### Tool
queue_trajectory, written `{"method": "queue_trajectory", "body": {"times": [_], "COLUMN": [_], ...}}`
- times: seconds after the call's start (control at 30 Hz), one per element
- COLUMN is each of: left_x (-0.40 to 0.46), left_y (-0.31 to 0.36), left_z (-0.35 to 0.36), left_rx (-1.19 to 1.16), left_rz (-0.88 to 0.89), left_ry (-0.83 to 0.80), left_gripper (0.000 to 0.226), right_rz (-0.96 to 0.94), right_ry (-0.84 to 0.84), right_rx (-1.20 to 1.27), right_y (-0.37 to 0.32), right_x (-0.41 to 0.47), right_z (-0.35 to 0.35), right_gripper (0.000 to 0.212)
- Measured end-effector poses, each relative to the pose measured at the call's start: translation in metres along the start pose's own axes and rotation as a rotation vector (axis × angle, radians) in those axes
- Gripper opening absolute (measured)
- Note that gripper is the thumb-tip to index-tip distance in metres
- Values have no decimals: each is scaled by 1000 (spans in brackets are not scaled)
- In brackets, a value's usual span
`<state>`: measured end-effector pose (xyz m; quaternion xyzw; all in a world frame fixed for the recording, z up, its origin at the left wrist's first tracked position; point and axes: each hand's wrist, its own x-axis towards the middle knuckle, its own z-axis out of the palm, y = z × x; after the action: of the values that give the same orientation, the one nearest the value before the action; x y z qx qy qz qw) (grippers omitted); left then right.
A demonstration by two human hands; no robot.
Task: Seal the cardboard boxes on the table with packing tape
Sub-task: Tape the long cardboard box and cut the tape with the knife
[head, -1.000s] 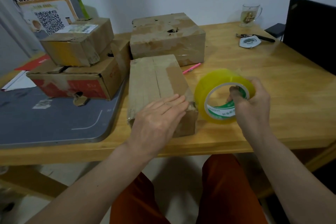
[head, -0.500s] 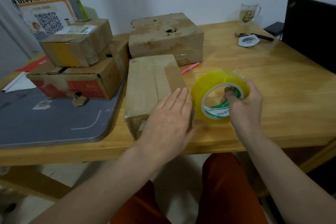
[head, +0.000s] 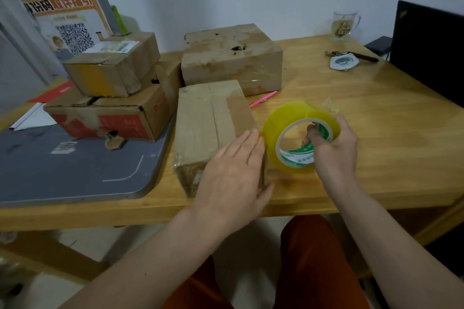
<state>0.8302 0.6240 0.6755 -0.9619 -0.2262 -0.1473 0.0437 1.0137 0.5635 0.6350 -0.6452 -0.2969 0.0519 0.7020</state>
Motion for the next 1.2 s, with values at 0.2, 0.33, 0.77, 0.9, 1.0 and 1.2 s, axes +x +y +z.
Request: {"method": "queue_trajectory", "body": {"times": [0.2,0.33,0.77,0.9,1.0,1.2], "left_x": [31,19,7,6,7,13], "left_y": [-56,-75,-82,-83,-78,-49], "left_z": [-25,-3,14,12,9,12], "left_rx": [30,-95,-79,-125,-177,-640], "left_rz": [-288,-419,-440,-472,-493,-570], "left_ry": [-312,-326,-95,-84,-63,40], "left_gripper": [119,131,130,137,139,132], "right_rz": [46,112,724,794,754,369], "right_ry": [-10,-103,-270,-279,-280,-222], "right_rx": [7,-34,971,1008,1037,557], "right_y": [-4,-3,-4,-10,-17,-67], "right_x": [-1,0,-32,-33,-34,10], "right_z": [-2,-1,35,38,39,42], "right_gripper": [20,14,24,27,26,25]}}
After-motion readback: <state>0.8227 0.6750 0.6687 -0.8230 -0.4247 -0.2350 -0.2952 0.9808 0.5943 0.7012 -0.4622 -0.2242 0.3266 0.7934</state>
